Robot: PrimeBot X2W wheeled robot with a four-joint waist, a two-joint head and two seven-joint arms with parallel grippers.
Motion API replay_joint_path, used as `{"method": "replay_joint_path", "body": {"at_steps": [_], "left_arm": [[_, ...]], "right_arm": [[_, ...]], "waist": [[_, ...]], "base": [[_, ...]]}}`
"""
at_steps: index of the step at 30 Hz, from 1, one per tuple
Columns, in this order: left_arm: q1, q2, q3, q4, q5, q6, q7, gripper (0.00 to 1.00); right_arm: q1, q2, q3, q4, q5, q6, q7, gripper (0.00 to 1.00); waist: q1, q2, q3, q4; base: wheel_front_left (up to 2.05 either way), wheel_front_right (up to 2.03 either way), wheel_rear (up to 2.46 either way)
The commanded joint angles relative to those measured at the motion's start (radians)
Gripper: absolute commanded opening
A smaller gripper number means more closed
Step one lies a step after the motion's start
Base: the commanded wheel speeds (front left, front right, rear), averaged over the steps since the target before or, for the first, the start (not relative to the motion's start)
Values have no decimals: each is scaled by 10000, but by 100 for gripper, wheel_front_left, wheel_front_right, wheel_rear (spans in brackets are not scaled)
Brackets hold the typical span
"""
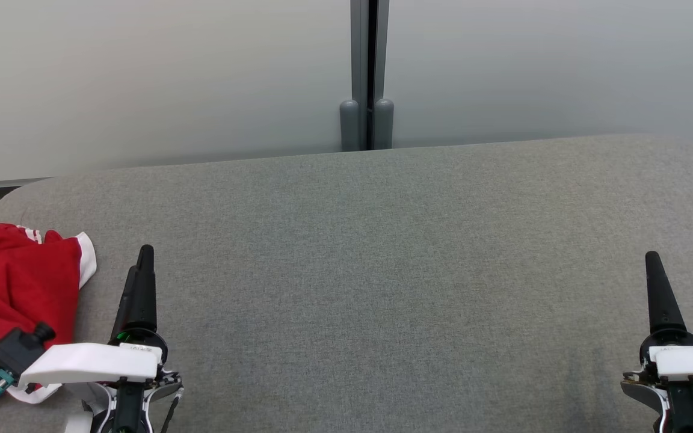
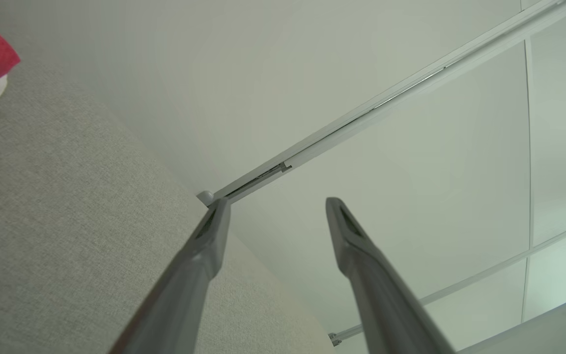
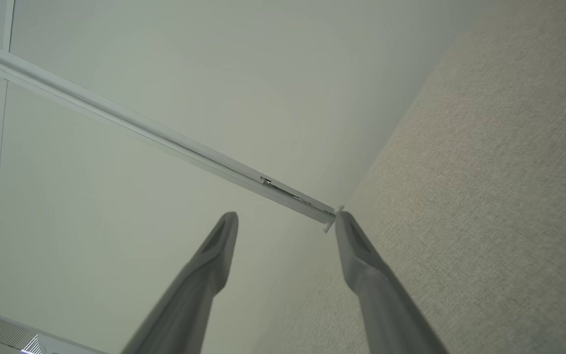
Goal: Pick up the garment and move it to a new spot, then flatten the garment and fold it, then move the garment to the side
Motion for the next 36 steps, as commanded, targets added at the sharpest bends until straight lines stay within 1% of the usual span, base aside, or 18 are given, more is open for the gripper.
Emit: {"method": "replay_joint_path", "body": {"at_steps": [1,2,3,5,16,26,29,36], "left_arm": [[-360,80,-36,-180,356,-13,-83,100],[-366,84,-56,-181,572,-13,-120,100],[-377,86,-84,-169,996,-10,-197,100],[-388,88,-108,-107,1407,4,-266,100],[-508,128,-282,354,3478,44,-638,100],[-354,147,-342,492,4926,109,-939,100],[-290,139,-336,530,5096,108,-996,100],[-153,161,-427,739,6000,124,-1193,100]], "right_arm": [[-247,-136,20,-214,-345,6,-101,100],[-231,-140,46,-229,-537,6,-139,100],[-202,-181,102,-260,-981,6,-214,100],[-178,-222,159,-260,-1420,6,-283,100],[-266,-400,545,-92,-3303,7,-656,100],[-266,-505,838,115,-4549,6,-954,100],[-246,-531,876,164,-4763,6,-1019,100],[-169,-610,1020,451,-5620,7,-1209,100]], "waist": [[0,0,-3,3],[0,0,-7,5],[0,0,-14,8],[0,0,-21,9],[0,0,-57,-6],[0,0,-114,-9],[0,0,-128,-5],[0,0,-178,24]], "base": [[0,0,0],[0,0,0],[0,0,0],[0,0,0],[0,0,0],[0,0,0],[0,0,0],[0,0,0]]}}
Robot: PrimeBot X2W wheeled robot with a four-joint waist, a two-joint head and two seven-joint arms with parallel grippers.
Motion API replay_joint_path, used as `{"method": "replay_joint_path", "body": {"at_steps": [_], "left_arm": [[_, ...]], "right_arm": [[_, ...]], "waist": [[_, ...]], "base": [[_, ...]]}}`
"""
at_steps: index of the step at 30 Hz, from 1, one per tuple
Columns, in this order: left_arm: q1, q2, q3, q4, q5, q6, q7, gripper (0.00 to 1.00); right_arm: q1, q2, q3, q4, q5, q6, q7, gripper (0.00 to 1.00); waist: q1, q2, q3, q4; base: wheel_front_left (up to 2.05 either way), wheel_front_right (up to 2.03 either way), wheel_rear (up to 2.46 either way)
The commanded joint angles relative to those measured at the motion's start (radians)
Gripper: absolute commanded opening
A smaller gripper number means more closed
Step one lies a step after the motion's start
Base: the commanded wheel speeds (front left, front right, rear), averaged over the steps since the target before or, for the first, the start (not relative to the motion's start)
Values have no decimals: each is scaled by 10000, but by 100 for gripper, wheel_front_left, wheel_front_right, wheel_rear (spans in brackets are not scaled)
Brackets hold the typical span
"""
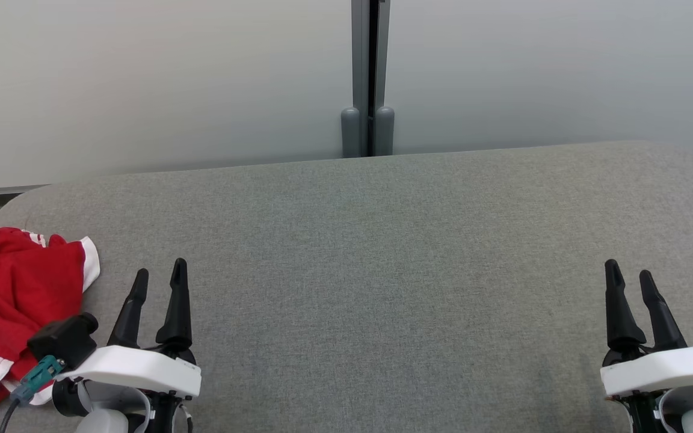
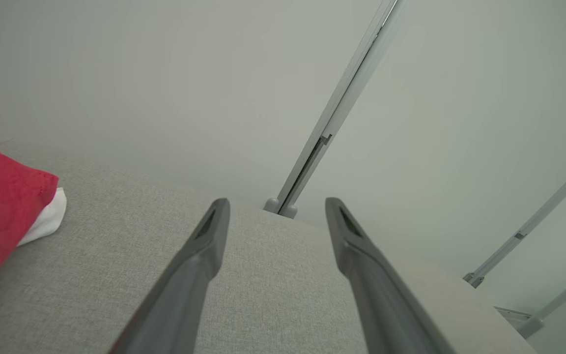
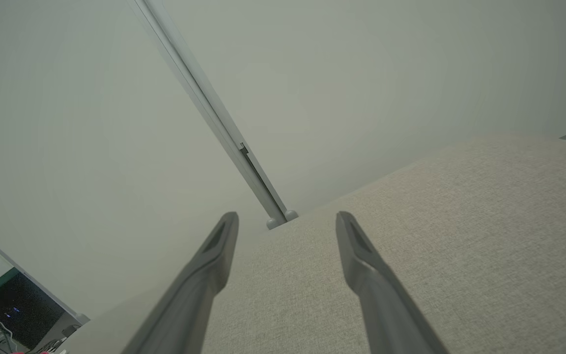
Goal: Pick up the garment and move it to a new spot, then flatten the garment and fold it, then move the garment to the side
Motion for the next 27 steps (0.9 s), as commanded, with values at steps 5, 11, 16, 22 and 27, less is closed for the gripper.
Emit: {"method": "replay_joint_path", "body": {"at_steps": [5,11,16,22,27], "left_arm": [[-49,98,-58,167,790,77,-192,100],[-29,106,-86,439,1409,159,-344,100],[2,96,-124,631,1854,194,-465,100],[28,94,-177,848,2412,235,-594,100],[20,90,-188,1011,2832,278,-704,100]], "right_arm": [[-120,-129,91,179,-747,5,-154,100],[-79,-124,154,359,-1386,5,-196,100],[-65,-148,196,451,-1810,6,-282,100],[-71,-155,240,587,-2322,5,-380,100],[-55,-140,306,680,-2739,5,-442,100]], "waist": [[0,0,-21,17],[0,0,-47,21],[0,0,-73,25],[0,0,-75,29],[0,0,-70,27]], "base": [[0,0,0],[0,0,0],[0,0,0],[0,0,0],[0,0,0]]}}
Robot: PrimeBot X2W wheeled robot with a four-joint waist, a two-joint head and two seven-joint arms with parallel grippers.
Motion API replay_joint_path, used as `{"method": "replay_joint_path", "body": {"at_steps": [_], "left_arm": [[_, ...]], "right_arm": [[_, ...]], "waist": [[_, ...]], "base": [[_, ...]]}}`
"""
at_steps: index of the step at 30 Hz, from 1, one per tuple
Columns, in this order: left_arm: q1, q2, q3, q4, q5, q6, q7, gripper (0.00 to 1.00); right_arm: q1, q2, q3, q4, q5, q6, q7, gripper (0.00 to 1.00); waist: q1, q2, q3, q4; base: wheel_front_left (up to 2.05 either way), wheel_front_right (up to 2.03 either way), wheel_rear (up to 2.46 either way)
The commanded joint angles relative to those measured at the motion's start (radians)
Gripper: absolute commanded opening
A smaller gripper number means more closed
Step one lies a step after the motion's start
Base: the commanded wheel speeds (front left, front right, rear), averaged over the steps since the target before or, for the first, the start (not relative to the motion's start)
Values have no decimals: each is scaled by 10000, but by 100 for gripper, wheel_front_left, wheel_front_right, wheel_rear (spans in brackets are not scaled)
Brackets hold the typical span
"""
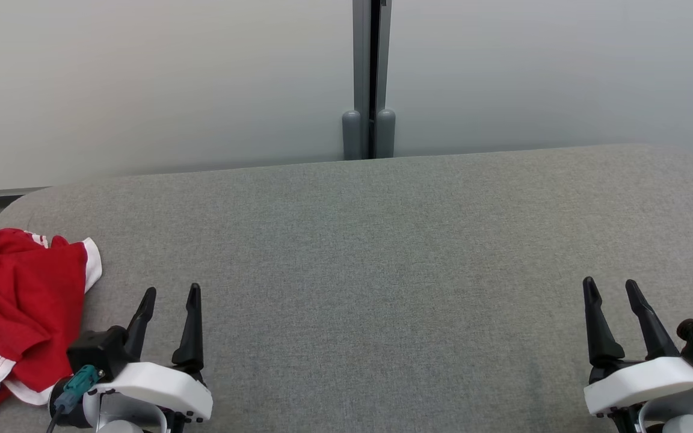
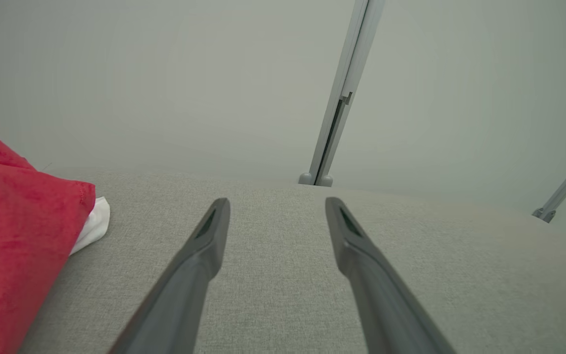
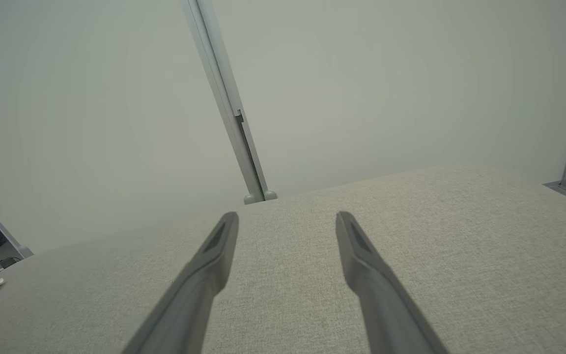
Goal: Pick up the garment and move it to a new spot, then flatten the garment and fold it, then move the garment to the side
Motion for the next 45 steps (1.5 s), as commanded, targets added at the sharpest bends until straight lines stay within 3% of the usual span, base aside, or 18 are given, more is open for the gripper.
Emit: {"method": "replay_joint_path", "body": {"at_steps": [1,24,45], "left_arm": [[-22,66,-12,19,254,44,-85,100],[-164,12,-62,531,1716,302,-509,100],[-289,-29,-48,1062,1326,328,-633,100]], "right_arm": [[-62,-77,26,16,-261,3,-92,100],[-76,-177,222,204,-1394,4,-212,100],[-29,-219,352,296,-765,4,-106,100]], "waist": [[0,-1,0,-1],[0,-1,43,96],[0,-1,2,153]], "base": [[0,0,0],[0,0,0],[0,0,0]]}}
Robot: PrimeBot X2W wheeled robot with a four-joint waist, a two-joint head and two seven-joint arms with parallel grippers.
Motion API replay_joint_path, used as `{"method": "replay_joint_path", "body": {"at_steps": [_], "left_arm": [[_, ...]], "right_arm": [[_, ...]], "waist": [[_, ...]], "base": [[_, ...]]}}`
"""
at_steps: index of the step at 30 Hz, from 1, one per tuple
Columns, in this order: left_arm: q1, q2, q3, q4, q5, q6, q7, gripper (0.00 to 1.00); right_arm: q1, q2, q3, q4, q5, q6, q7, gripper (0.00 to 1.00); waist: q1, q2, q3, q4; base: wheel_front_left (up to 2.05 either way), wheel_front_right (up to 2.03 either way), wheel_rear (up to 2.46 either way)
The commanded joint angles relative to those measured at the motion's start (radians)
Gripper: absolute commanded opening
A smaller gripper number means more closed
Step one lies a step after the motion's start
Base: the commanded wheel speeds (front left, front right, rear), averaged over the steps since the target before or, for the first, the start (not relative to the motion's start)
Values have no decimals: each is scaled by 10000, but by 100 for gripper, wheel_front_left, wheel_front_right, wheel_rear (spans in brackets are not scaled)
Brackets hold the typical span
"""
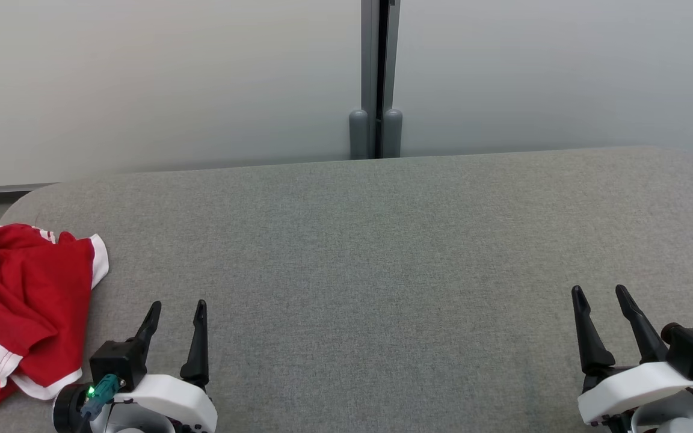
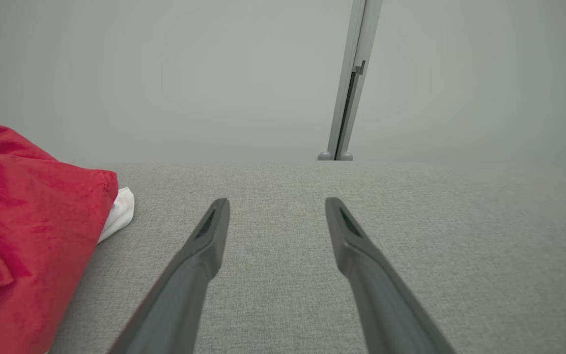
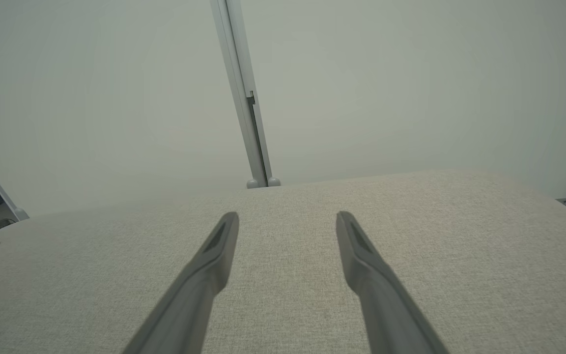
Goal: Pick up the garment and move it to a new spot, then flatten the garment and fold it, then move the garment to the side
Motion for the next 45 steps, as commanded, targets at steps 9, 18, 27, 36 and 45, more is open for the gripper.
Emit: {"method": "replay_joint_path", "body": {"at_steps": [9,18,27,36,45], "left_arm": [[-266,27,-61,-29,-13,107,-50,100],[-492,32,-104,-209,-106,195,-50,100],[-558,69,131,-391,24,271,-50,100],[-336,90,553,-586,2,306,-50,100],[85,60,1147,-1203,-171,417,-50,100]], "right_arm": [[-23,-135,-52,14,-166,4,164,100],[97,-164,-265,-438,-498,4,449,100],[268,-58,-311,-1229,-752,4,868,100],[192,3,-108,-1807,-1000,2,1226,100],[-490,-209,590,-1801,-941,2,1453,100]], "waist": [[0,0,11,136],[0,0,107,1155],[0,0,155,3181],[0,0,343,4998],[0,0,694,5184]], "base": [[0,0,0],[0,0,0],[0,0,0],[0,0,0],[0,0,0]]}}
